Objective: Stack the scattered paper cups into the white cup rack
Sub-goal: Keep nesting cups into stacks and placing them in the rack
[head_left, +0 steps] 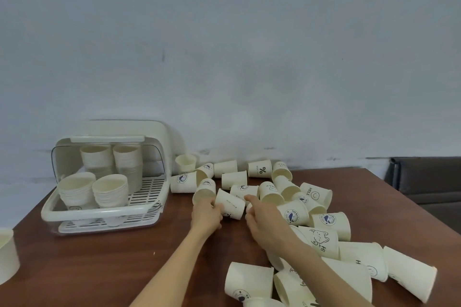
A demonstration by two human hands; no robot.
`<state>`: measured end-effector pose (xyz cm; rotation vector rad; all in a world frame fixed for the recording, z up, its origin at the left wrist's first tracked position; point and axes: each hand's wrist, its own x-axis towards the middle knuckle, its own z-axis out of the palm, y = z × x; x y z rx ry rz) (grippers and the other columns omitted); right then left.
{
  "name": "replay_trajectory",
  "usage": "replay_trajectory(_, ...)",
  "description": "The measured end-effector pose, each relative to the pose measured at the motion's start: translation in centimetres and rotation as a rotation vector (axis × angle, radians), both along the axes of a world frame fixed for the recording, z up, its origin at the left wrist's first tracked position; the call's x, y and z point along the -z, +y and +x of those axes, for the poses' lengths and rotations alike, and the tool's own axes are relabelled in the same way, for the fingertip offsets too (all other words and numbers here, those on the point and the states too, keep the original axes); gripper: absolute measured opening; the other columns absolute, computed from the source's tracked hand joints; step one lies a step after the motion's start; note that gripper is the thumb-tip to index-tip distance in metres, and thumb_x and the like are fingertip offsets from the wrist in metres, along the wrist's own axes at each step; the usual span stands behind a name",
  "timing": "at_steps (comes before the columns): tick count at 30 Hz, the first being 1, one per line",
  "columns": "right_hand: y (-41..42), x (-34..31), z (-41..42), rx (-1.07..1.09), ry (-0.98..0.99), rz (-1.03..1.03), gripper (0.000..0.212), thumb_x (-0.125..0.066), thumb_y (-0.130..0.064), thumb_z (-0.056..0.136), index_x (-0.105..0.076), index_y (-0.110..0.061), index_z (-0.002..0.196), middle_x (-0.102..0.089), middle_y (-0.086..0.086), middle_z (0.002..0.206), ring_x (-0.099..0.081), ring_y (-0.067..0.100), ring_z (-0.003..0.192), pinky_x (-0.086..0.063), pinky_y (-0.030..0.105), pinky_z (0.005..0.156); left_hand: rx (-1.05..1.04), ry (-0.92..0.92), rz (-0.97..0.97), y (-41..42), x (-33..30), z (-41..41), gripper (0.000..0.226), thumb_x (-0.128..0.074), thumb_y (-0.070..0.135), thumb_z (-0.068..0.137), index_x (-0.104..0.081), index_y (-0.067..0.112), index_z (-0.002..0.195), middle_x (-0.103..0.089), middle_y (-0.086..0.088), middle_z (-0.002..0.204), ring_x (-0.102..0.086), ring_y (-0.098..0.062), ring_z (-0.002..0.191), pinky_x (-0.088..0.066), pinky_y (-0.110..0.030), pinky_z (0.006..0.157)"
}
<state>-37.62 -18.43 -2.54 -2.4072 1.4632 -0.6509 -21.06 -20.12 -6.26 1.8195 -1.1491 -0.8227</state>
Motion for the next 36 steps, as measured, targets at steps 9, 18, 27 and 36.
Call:
replay_trajectory(9, 1.7, -1.7, -1.4, 0.024, 0.004, -0.019, 0.039, -0.041, -0.016, 0.094, -0.046, -0.016, 0.133, -0.065, 0.007, 0.097, -0.058, 0.024, 0.093, -0.047, 0.040, 0.082, 0.104, -0.093, -0.148, 4.5, -3.0, -0.1, 0.023, -0.048, 0.017, 0.094, -0.044, 0.029, 0.076, -0.065, -0.006, 0.069, -0.057, -0.017, 0.051, -0.046, -0.025, 0.053)
replay_trajectory(18, 5.1, -4.3, -5.6, 0.117, -0.037, -0.018, 0.038, -0.047, -0.018, 0.092, -0.054, -0.014, 0.128, -0.067, 0.004, 0.102, -0.062, 0.024, 0.093, -0.052, 0.036, 0.080, 0.178, -0.400, -0.270, 7.9, -5.1, -1.1, 0.012, -0.054, 0.033, 0.091, -0.057, 0.030, 0.079, -0.059, 0.012, 0.073, -0.060, -0.008, 0.067, -0.052, -0.033, 0.067)
replay_trajectory(27, 8.0, -4.6, -13.2, 0.400, -0.071, 0.022, 0.027, -0.051, -0.024, 0.088, -0.058, -0.016, 0.113, -0.068, 0.001, 0.093, -0.060, 0.021, 0.093, -0.049, 0.036, 0.080, 0.265, -0.561, -0.420, 11.3, -8.0, -5.9, 0.026, -0.048, 0.048, 0.094, -0.058, 0.026, 0.086, -0.057, 0.013, 0.071, -0.057, -0.012, 0.074, -0.044, -0.031, 0.062)
replay_trajectory(36, 10.3, -2.5, -19.9, 0.797, -0.084, 0.039, 0.015, -0.046, -0.013, 0.089, -0.051, -0.008, 0.103, -0.062, 0.010, 0.101, -0.057, 0.030, 0.090, -0.045, 0.035, 0.071, 0.339, -0.600, -0.512, 11.3, -8.8, -12.2, 0.027, -0.044, 0.052, 0.093, -0.053, 0.027, 0.085, -0.056, 0.011, 0.075, -0.055, -0.013, 0.077, -0.045, -0.034, 0.064)
